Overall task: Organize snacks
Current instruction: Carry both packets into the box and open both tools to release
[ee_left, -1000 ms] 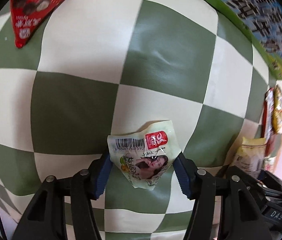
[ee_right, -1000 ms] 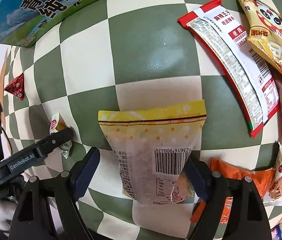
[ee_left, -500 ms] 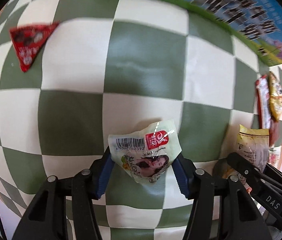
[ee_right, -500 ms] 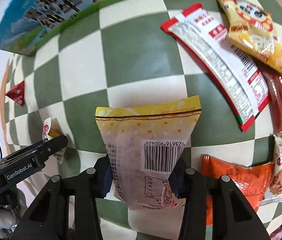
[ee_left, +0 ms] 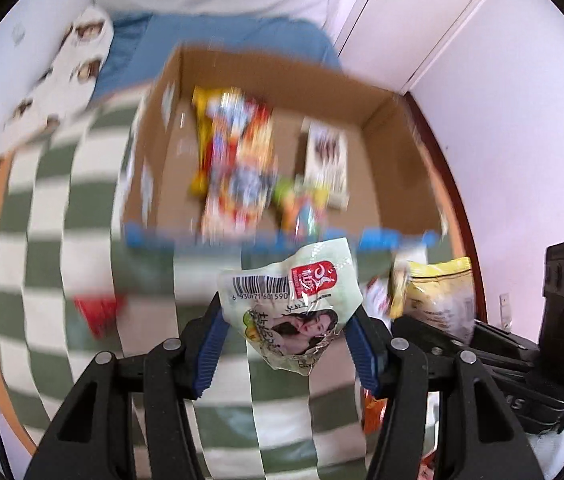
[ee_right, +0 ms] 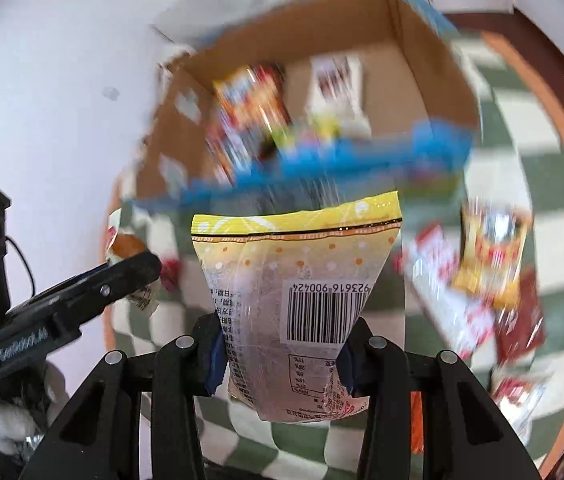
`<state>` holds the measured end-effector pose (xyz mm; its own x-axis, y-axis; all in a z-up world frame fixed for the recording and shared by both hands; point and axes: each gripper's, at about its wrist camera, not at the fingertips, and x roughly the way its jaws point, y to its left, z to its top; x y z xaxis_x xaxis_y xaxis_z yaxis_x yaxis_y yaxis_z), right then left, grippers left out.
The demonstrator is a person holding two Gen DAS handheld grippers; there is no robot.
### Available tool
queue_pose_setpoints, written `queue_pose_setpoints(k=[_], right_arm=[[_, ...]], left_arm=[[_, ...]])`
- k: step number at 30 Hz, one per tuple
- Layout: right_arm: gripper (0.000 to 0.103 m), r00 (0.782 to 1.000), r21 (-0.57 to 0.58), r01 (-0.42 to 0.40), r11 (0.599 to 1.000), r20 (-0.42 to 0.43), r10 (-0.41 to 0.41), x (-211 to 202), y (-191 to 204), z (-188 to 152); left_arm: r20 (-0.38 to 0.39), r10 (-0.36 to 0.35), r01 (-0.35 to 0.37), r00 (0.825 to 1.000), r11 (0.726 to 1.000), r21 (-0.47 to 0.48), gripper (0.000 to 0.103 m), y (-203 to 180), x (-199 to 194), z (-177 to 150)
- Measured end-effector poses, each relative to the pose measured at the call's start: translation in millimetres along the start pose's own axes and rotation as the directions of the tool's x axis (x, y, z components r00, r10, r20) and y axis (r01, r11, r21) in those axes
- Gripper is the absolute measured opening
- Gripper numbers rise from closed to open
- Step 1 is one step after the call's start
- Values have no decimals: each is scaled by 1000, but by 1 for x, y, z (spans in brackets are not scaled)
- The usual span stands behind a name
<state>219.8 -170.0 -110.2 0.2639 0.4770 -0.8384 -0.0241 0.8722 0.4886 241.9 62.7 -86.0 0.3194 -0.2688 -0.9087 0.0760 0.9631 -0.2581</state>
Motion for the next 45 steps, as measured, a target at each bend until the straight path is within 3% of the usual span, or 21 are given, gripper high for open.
queue_pose_setpoints(k=[2, 6, 9, 16, 23, 25, 27, 29, 32, 45], right_arm=[[46, 1000, -24, 2, 1000, 29, -1, -5, 9, 29], [46, 994, -72, 86, 994, 76, -80, 0, 12, 97], [46, 991, -87, 137, 987, 23, -135, 35, 7, 148], [46, 954, -118, 272, 955, -95, -283, 105, -29, 211], [48, 934, -102, 315, 943, -144, -328, 150, -53, 215], [72, 922, -106, 356, 928, -122, -367, 153, -57, 218], [78, 929, -94, 337, 937, -130, -347, 155, -59, 218], [81, 932, -98, 334, 938, -117, -344, 154, -57, 218], [84, 933, -95, 336, 937, -103, -345, 150, -53, 219], [84, 944, -91, 326, 941, -18, -329, 122, -33, 198]], left_arm=[[28, 19, -19, 999, 1000, 17, 53, -5, -4, 30], [19, 94, -95, 995, 994, 62, 54, -8, 12, 94], [-39, 135, -133, 990, 989, 64, 54, 1, 49, 124], [-139, 249, -240, 959, 968, 75, 54, 22, 122, 162], [-233, 306, -292, 923, 952, 94, 56, 39, 166, 172], [-244, 316, -306, 917, 949, 79, 57, 45, 174, 175], [-236, 287, -284, 928, 958, 49, 60, 49, 174, 178], [-216, 276, -275, 937, 961, 35, 74, 49, 170, 180], [-195, 272, -273, 942, 962, 22, 80, 48, 165, 183], [-110, 203, -206, 973, 979, -14, 82, 21, 129, 155]])
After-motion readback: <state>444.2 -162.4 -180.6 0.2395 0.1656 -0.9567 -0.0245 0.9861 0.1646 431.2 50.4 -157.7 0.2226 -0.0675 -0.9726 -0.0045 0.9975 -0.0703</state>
